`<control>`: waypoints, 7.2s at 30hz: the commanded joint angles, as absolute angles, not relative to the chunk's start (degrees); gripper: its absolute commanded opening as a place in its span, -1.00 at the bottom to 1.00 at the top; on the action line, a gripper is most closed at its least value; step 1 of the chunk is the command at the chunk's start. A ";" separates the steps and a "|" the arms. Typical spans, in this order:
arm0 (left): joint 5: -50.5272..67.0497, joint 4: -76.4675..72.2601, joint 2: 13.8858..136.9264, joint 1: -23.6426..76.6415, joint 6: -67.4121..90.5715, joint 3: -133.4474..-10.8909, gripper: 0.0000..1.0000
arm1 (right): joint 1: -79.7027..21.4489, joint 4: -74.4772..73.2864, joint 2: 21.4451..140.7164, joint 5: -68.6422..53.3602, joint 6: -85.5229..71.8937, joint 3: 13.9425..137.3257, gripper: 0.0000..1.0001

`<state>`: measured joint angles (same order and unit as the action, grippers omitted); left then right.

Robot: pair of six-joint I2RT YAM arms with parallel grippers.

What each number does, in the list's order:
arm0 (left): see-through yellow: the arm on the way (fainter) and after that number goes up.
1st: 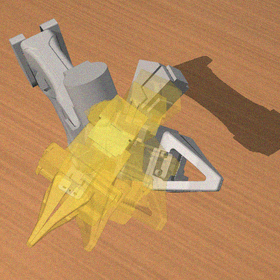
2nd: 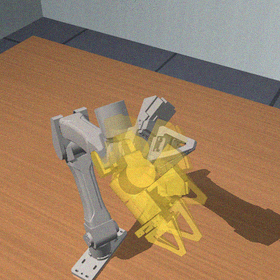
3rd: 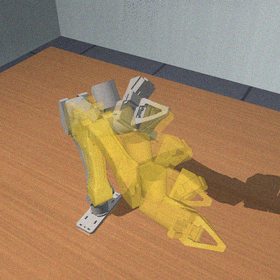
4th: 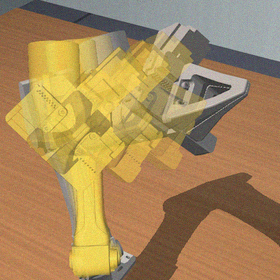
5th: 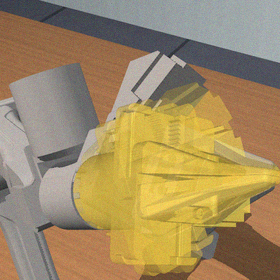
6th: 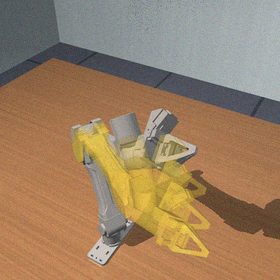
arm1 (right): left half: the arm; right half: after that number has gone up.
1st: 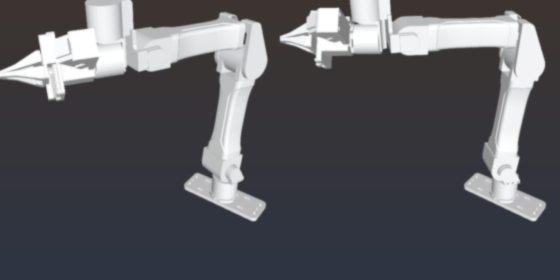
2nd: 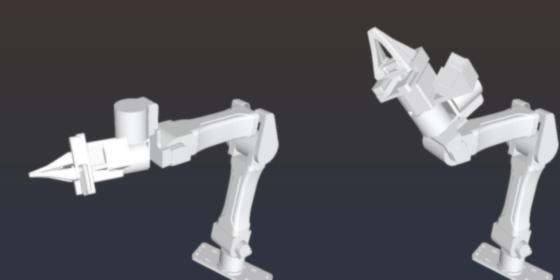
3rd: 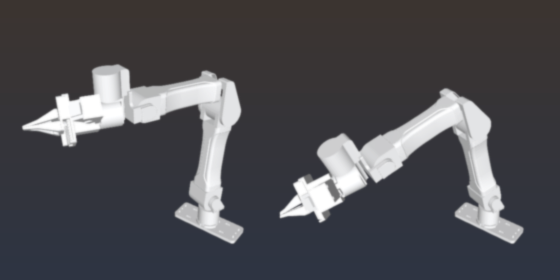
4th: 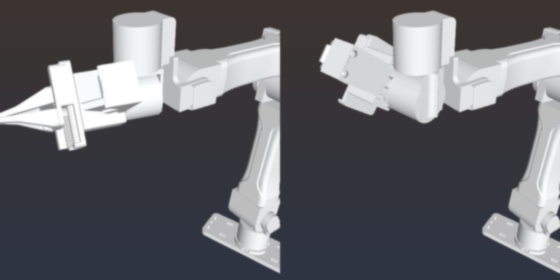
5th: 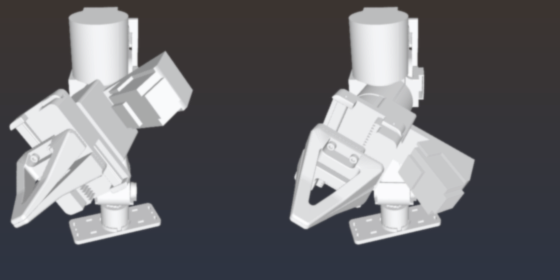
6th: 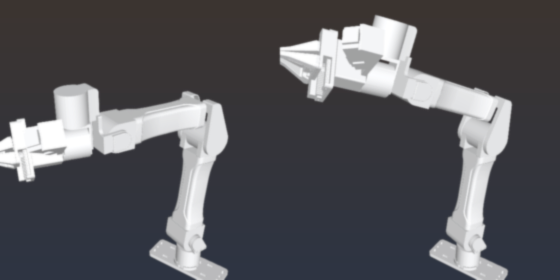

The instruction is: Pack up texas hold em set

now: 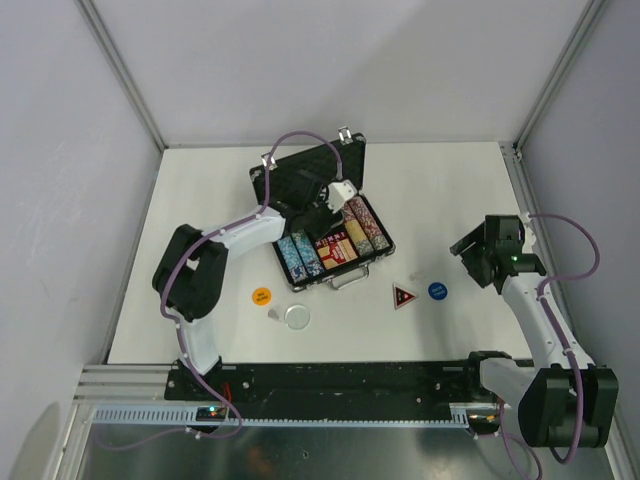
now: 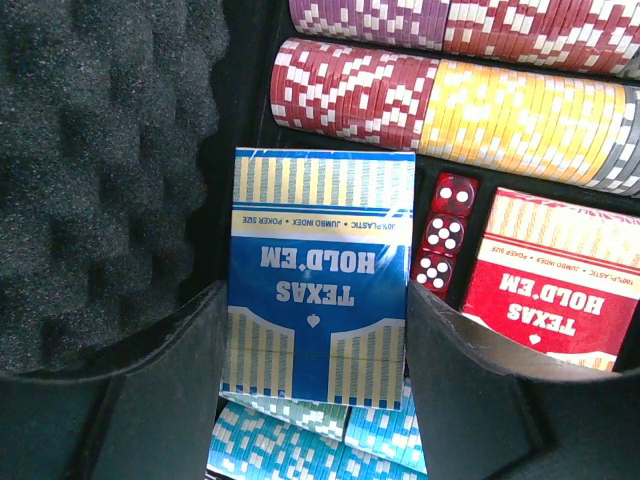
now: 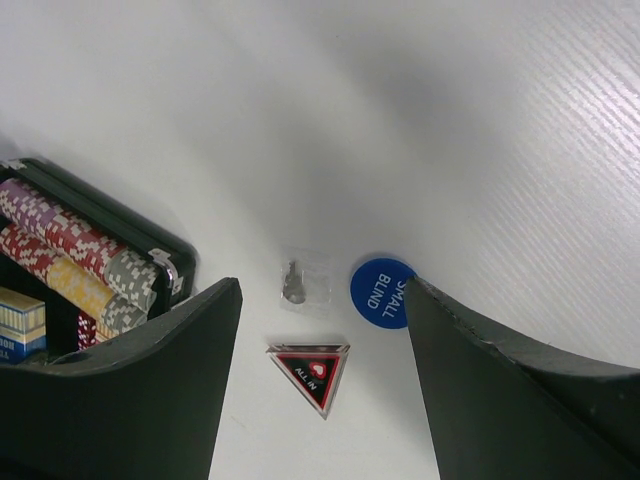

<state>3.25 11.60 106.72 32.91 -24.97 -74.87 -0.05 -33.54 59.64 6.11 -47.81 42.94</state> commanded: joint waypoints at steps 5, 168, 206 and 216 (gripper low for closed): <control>2.55 7.97 107.42 32.59 -27.92 -74.43 -0.42 | 1.05 -33.38 59.05 6.33 -47.46 42.94 0.45; -6.43 8.42 46.15 32.61 15.64 -41.58 0.97 | -34.38 -34.07 92.81 8.79 -32.46 48.50 0.66; -5.49 8.28 46.43 32.62 15.90 -41.54 0.97 | -36.50 -34.75 87.69 8.22 -39.04 42.28 0.64; -5.17 8.18 46.14 32.57 15.82 -41.47 0.97 | -35.53 -32.45 89.99 8.58 -38.39 42.15 0.58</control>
